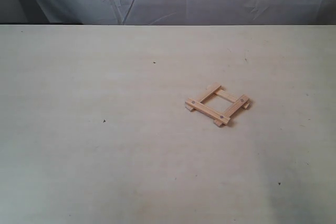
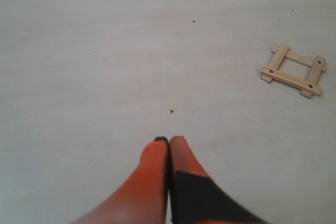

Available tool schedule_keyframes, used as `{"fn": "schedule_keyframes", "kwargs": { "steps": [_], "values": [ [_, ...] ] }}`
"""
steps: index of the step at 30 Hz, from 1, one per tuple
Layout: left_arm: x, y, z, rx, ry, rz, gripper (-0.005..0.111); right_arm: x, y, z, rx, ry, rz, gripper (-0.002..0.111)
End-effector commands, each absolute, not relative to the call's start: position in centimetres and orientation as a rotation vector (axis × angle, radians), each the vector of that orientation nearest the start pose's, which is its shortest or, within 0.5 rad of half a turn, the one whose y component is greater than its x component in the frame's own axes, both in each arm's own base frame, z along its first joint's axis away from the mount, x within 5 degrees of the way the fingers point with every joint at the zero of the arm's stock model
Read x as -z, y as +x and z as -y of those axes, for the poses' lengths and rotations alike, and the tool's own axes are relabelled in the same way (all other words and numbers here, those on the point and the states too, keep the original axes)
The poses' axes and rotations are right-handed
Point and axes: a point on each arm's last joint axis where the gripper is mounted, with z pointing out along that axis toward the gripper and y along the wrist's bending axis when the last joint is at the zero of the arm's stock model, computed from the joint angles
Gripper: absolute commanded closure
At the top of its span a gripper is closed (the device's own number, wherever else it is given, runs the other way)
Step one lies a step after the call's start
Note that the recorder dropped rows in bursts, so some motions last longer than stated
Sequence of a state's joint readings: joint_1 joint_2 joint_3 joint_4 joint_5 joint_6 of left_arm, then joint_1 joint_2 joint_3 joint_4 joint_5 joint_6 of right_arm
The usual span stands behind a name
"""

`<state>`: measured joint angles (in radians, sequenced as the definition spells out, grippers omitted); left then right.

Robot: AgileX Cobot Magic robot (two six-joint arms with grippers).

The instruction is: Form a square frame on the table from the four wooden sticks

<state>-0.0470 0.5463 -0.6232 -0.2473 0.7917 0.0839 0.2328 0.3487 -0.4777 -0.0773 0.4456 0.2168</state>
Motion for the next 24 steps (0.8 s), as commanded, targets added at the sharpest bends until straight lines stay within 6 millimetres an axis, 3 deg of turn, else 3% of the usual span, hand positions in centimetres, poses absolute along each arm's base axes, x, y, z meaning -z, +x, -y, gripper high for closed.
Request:
{"fn": "schedule_keyframes", "kwargs": {
  "steps": [1, 9, 20, 24],
  "values": [
    [-31.3, 9.5, 1.9, 0.259, 0.049, -2.177, 0.107, -31.3, 6.7, -0.7, -0.142, -0.029, -1.744, 0.109],
    [-31.3, 9.5, 1.9, 0.259, 0.049, -2.177, 0.107, -30.9, 5.7, -0.2, -0.022, -0.068, -1.683, 0.109],
    [-31.3, 9.5, 1.9, 0.247, 0.053, -2.178, 0.107, -23.2, 4.9, 0.1, 0.008, -0.026, -1.693, 0.109],
    [-31.3, 9.5, 1.9, 0.244, 0.054, -2.179, 0.107, -19.5, 5.2, 0.1, 0.006, -0.025, -1.791, 0.109]
  ]
}}
